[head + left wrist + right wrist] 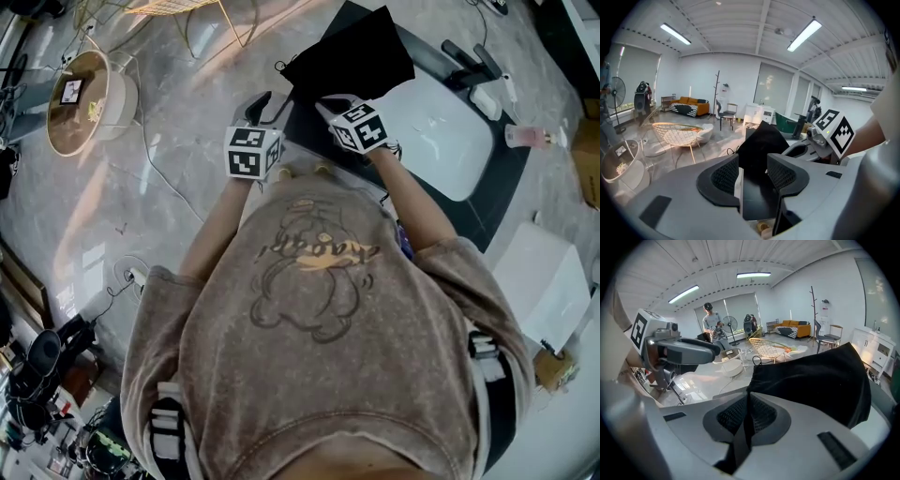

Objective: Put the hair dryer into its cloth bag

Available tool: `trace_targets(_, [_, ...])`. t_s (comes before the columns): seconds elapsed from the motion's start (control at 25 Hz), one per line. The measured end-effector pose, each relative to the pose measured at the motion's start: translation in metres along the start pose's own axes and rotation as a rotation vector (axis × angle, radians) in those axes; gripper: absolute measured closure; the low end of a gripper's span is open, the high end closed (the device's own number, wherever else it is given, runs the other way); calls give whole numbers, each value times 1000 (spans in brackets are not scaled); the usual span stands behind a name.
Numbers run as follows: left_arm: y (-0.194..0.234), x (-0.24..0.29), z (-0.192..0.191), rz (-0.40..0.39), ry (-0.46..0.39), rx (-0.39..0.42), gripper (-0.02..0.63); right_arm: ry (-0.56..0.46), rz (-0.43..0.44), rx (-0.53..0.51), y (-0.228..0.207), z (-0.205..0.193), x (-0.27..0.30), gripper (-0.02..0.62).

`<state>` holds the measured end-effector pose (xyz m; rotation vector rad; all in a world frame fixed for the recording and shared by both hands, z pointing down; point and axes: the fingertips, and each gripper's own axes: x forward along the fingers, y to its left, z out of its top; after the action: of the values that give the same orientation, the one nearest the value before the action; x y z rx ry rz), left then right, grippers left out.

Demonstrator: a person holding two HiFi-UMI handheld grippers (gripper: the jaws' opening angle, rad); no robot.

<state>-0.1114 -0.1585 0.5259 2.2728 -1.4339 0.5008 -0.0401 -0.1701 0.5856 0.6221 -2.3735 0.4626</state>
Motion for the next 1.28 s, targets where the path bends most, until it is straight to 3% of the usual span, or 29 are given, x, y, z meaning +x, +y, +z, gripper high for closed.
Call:
trace_targets(0.28, [4, -7, 1, 5, 6, 1, 413, 30, -15, 6, -3, -16, 11, 574])
trace_targets(0.64, [3, -8, 17, -64, 8, 21, 413, 40, -16, -4, -3, -20, 17, 562])
trace_targets(0.8, [-4, -9, 31, -117, 1, 13, 413, 24, -8, 8, 5, -4, 9, 462])
trace_targets(1.08, [-11, -16, 67, -173, -41, 14, 413, -172, -13, 30, 10, 65, -41, 442])
trace_targets(1.28, [-13, -26, 105, -189, -93, 35, 413, -331, -71, 33, 3, 103, -98, 463])
